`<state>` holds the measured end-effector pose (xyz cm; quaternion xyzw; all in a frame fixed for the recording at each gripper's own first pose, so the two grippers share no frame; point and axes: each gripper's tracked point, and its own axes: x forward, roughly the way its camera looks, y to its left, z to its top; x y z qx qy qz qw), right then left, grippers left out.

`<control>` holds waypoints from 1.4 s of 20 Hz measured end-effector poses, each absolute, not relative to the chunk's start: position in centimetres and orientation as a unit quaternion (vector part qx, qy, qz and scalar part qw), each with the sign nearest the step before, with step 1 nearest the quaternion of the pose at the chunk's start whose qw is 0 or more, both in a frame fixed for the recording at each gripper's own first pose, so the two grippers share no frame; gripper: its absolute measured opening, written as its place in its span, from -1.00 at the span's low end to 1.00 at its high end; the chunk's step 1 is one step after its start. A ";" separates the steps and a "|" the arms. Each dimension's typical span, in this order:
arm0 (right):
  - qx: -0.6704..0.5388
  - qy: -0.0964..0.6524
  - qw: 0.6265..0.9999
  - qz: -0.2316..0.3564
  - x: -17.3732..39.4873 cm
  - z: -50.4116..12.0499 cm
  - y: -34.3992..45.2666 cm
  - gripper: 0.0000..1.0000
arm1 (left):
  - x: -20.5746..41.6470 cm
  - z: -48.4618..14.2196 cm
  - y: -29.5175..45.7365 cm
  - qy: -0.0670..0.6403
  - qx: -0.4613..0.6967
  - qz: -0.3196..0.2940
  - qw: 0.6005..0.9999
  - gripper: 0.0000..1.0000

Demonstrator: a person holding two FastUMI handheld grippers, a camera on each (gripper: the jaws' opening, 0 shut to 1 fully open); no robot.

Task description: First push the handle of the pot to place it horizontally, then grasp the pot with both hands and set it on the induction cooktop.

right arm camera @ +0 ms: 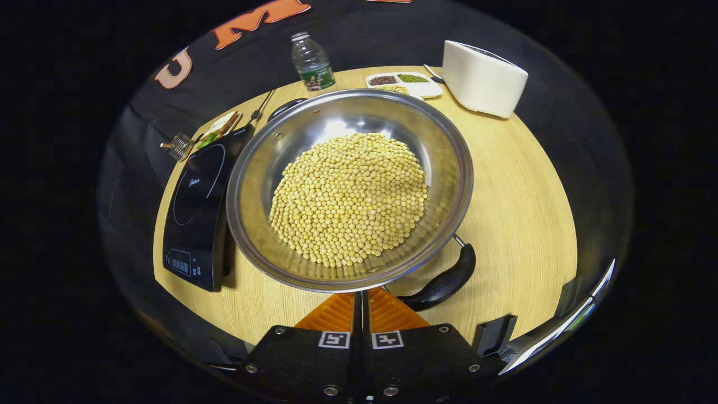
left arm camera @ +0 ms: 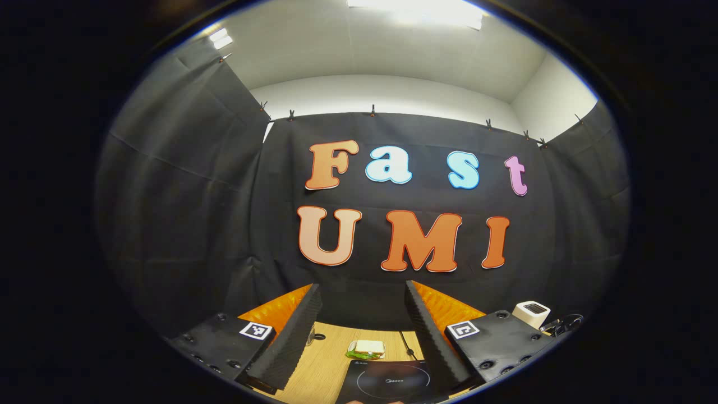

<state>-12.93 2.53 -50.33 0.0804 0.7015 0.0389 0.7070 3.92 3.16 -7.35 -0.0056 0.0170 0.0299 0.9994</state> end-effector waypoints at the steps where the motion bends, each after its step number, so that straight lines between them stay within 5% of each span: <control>1: 0.081 0.702 0.707 0.033 -12.7 -50.5 2.2 -1.00 | 4.1 -7.6 3.2 0.020 -0.006 0.030 0.999 0.96; 28: 0.114 0.677 0.720 -0.105 -5.6 -54.6 -7.6 -1.00 | 6.3 -14.4 -0.2 0.100 0.015 0.004 0.995 0.95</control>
